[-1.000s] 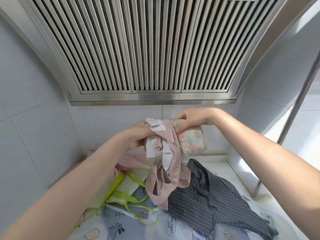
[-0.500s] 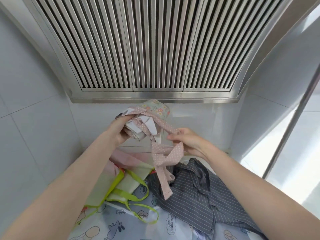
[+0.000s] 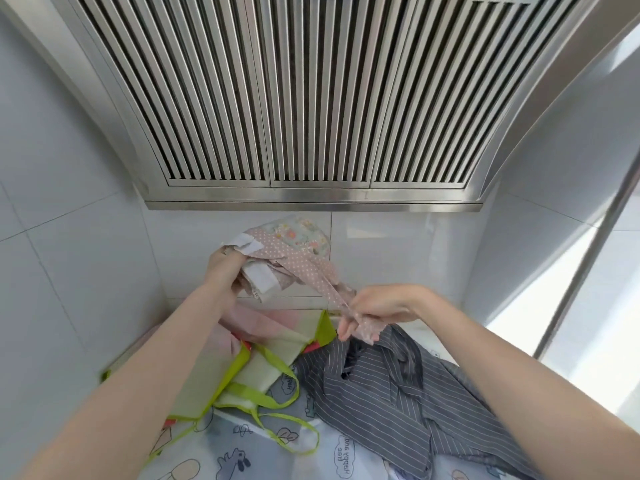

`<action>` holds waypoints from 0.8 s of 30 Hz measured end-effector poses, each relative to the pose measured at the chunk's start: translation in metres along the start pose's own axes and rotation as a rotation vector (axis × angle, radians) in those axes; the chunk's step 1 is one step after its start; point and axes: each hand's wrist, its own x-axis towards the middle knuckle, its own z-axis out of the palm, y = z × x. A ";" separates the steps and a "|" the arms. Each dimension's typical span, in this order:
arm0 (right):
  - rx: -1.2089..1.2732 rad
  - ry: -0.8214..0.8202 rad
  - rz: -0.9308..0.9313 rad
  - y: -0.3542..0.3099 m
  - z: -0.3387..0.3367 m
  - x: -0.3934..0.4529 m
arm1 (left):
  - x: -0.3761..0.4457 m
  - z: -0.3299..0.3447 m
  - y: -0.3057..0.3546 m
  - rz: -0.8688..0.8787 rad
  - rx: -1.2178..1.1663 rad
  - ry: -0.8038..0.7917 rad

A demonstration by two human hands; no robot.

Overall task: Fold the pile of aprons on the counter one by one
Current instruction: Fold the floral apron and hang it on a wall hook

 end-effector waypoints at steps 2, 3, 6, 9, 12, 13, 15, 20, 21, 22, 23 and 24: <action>-0.063 0.294 -0.033 0.003 0.000 0.011 | -0.004 0.004 -0.001 -0.004 -0.091 -0.047; -0.020 0.440 -0.062 0.006 -0.003 0.018 | -0.006 0.006 -0.001 -0.003 -0.154 -0.089; 0.327 0.747 -0.123 0.008 -0.008 0.041 | -0.019 0.018 -0.001 0.039 -0.262 -0.266; 1.066 0.714 -0.249 -0.008 -0.008 0.057 | -0.033 0.037 -0.005 0.083 -0.340 -0.378; 1.353 0.574 -0.345 -0.025 -0.011 0.056 | -0.037 0.047 -0.003 0.005 -0.476 -0.311; 1.348 0.554 -0.396 -0.028 -0.012 0.054 | -0.035 0.047 -0.002 -0.024 -0.508 -0.277; 1.343 0.547 -0.477 -0.030 -0.013 0.046 | -0.030 0.044 0.000 -0.054 -0.516 -0.243; 1.448 0.574 -0.596 -0.022 -0.017 0.037 | -0.021 0.039 -0.008 -0.147 -0.535 -0.275; 1.497 0.609 -0.594 -0.020 -0.019 0.039 | -0.020 0.041 -0.010 -0.161 -0.548 -0.261; 1.571 0.667 -0.581 -0.017 -0.021 0.043 | -0.021 0.043 -0.011 -0.183 -0.565 -0.243; 1.662 0.721 -0.565 -0.014 -0.024 0.045 | -0.023 0.046 -0.013 -0.216 -0.585 -0.217; 1.750 0.752 -0.559 -0.011 -0.027 0.049 | -0.024 0.046 -0.014 -0.249 -0.603 -0.190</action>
